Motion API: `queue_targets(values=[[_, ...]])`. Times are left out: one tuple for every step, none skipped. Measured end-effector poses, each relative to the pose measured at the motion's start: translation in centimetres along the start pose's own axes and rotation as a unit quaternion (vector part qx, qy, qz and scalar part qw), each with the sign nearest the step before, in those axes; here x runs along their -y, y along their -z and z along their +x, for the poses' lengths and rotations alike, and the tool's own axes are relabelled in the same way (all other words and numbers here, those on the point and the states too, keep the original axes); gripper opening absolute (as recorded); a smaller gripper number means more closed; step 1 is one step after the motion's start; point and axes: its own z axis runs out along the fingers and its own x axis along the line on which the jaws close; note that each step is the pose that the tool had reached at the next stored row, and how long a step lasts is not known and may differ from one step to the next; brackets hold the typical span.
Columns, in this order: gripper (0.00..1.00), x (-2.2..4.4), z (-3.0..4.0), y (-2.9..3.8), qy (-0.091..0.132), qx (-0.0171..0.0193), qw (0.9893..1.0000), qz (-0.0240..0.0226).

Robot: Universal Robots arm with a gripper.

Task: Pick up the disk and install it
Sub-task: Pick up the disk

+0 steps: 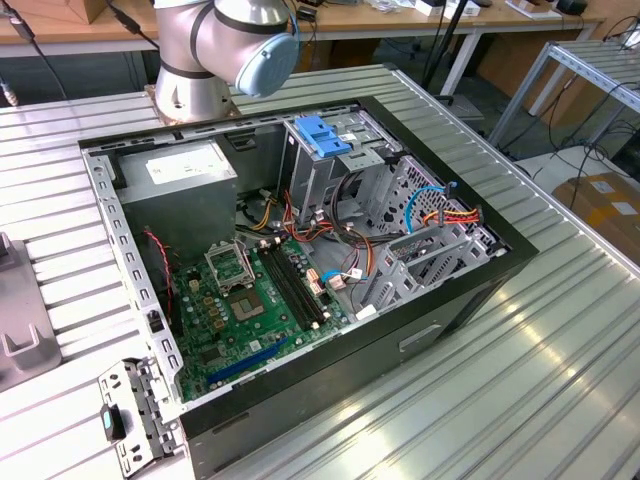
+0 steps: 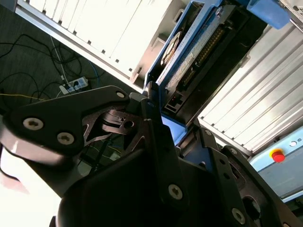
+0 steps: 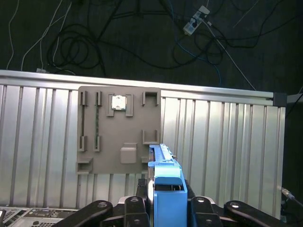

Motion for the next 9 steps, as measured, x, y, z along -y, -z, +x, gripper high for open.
queue_targets(values=[[0.37, 0.04, 0.00, 0.00, 0.000, 0.0000, 1.0000, 0.0000], [0.37, 0.10, 0.01, 0.00, 0.000, 0.0000, 1.0000, 0.0000], [0.37, 0.15, 0.01, 0.01, 0.000, 0.0000, 1.0000, 0.0000], [0.37, 0.18, 0.01, 0.01, 0.000, 0.0000, 1.0000, 0.0000], [0.37, 0.22, 0.02, 0.01, 0.000, 0.0000, 1.0000, 0.0000], [0.37, 0.27, 0.02, 0.01, 0.000, 0.0000, 1.0000, 0.0000], [0.37, 0.33, 0.02, 0.02, 0.000, 0.0000, 1.0000, 0.0000], [0.37, 0.37, 0.03, 0.02, 0.000, 0.0000, 1.0000, 0.0000], [0.37, 0.42, 0.03, 0.02, 0.000, 0.0000, 1.0000, 0.0000]])
